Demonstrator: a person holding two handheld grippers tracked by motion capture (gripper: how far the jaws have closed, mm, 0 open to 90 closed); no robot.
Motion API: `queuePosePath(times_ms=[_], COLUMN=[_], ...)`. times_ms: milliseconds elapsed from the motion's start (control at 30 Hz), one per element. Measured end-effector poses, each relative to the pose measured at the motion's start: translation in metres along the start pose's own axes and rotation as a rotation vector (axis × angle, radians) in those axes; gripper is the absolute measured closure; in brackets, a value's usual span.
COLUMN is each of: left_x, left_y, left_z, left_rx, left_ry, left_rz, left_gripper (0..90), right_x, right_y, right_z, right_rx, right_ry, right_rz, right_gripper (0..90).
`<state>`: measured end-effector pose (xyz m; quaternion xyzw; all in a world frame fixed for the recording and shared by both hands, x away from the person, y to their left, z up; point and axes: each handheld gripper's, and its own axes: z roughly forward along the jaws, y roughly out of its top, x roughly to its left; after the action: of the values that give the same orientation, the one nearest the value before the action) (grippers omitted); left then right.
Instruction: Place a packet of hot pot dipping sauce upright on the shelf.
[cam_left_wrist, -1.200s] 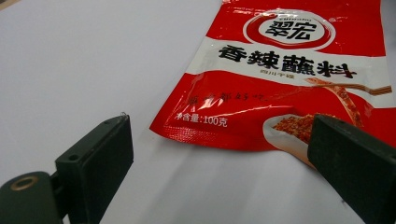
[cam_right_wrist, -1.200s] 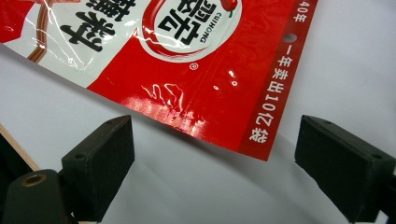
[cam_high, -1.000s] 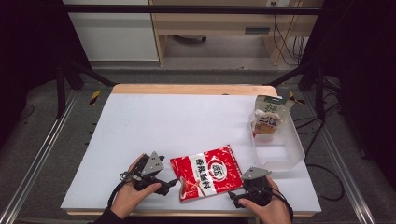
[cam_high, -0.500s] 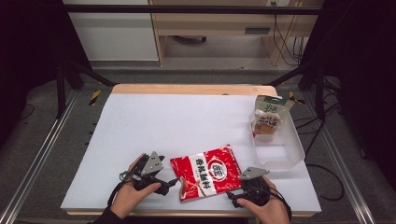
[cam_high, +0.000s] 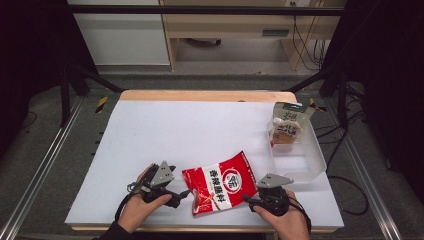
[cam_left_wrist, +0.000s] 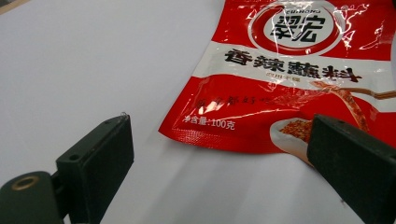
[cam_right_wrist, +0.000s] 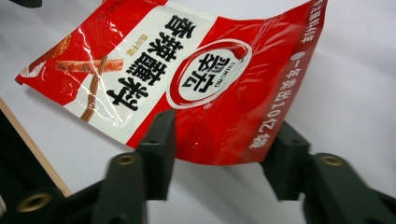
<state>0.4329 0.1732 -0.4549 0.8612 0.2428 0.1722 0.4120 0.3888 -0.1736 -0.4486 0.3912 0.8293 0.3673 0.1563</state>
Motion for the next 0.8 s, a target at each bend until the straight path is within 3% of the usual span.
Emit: queuePosePath(times_ms=[100,300,567,800], left_x=[0.002,0.009,0.021,0.037], left_y=[0.001,0.008,0.022,0.034], left_z=[-0.001,-0.004,-0.006,-0.009], left_rx=[0.0,-0.007,0.003,0.04], left_ry=[-0.001,0.015,0.024,0.027], left_rz=[0.003,0.007,0.023,0.036], left_gripper=[7.3,7.5,8.2,10.0], right_x=[0.002,0.0,-0.006,-0.007], right_y=[0.005,0.011,0.035,0.071], right_z=[-0.001,0.001,0.006,0.014], right_rx=[-0.015,0.008,0.027,0.002], right_ry=[-0.004,-0.016,-0.025,-0.045], right_rz=[-0.005,-0.037,-0.098,-0.172], right_gripper=[65.3,80.3,89.2,90.0])
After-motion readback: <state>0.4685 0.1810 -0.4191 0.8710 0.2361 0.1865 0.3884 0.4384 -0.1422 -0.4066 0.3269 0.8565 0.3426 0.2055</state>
